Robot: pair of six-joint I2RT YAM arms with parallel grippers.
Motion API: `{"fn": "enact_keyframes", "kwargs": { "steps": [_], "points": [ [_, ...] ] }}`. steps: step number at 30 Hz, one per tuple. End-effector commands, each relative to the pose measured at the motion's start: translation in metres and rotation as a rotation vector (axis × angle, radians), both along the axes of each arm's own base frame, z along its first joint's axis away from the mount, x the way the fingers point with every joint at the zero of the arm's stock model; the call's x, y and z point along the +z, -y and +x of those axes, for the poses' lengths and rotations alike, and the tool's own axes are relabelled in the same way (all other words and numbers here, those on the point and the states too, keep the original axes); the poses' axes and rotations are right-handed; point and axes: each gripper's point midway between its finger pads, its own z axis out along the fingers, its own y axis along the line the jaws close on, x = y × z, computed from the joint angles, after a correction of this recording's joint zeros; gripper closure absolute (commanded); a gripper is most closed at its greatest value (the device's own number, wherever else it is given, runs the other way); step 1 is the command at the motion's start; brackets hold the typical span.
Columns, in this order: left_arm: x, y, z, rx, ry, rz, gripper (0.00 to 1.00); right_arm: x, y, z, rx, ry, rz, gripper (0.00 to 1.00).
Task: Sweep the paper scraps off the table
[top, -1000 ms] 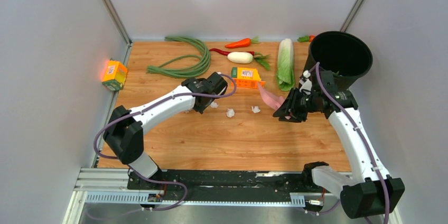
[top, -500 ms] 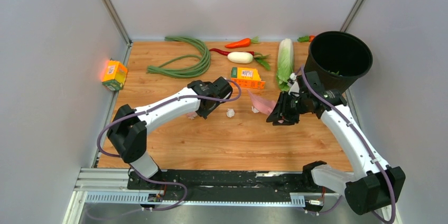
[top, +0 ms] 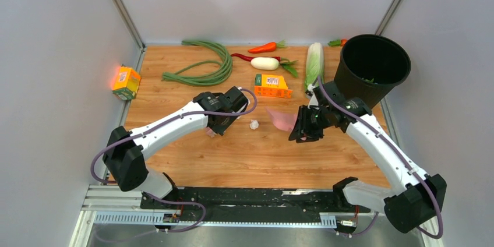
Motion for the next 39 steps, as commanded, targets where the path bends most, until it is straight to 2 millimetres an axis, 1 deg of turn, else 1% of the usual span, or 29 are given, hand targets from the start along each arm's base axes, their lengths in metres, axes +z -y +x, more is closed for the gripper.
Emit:
{"fn": "enact_keyframes", "kwargs": {
  "steps": [1, 4, 7, 11, 16, 21, 22, 25, 28, 33, 39],
  "points": [
    [-0.011, 0.008, -0.036, -0.004, -0.153, -0.08, 1.0, -0.008, -0.016, -0.005, 0.084, 0.04, -0.066, 1.0],
    [-0.012, 0.007, -0.04, -0.009, -0.151, -0.08, 1.0, -0.023, -0.031, -0.024, 0.186, 0.041, -0.139, 1.0],
    [-0.009, 0.004, -0.041, 0.0, -0.134, -0.082, 1.0, -0.04, -0.039, -0.04, 0.245, 0.034, -0.203, 1.0],
    [-0.007, 0.0, -0.043, 0.018, -0.124, -0.084, 1.0, -0.059, -0.046, -0.052, 0.326, 0.062, -0.299, 1.0],
    [-0.009, 0.0, -0.046, 0.03, -0.141, -0.088, 1.0, -0.072, -0.065, -0.064, 0.441, 0.109, -0.327, 1.0],
    [-0.007, 0.002, -0.048, 0.023, -0.148, -0.102, 1.0, -0.079, -0.087, -0.08, 0.571, 0.18, -0.343, 1.0],
    [-0.006, 0.002, -0.048, 0.022, -0.145, -0.108, 1.0, -0.082, -0.089, -0.077, 0.577, 0.212, -0.369, 1.0],
    [-0.004, 0.002, -0.048, 0.023, -0.138, -0.115, 1.0, -0.091, -0.098, -0.08, 0.628, 0.249, -0.373, 1.0],
    [-0.003, 0.002, -0.049, 0.02, -0.138, -0.126, 1.0, -0.097, -0.104, -0.078, 0.64, 0.279, -0.378, 1.0],
    [-0.001, 0.006, -0.053, 0.007, -0.146, -0.161, 1.0, -0.098, -0.108, -0.067, 0.64, 0.331, -0.391, 1.0],
    [-0.004, 0.011, -0.059, -0.004, -0.174, -0.193, 1.0, -0.104, -0.119, -0.067, 0.701, 0.345, -0.373, 1.0]
  ]
}}
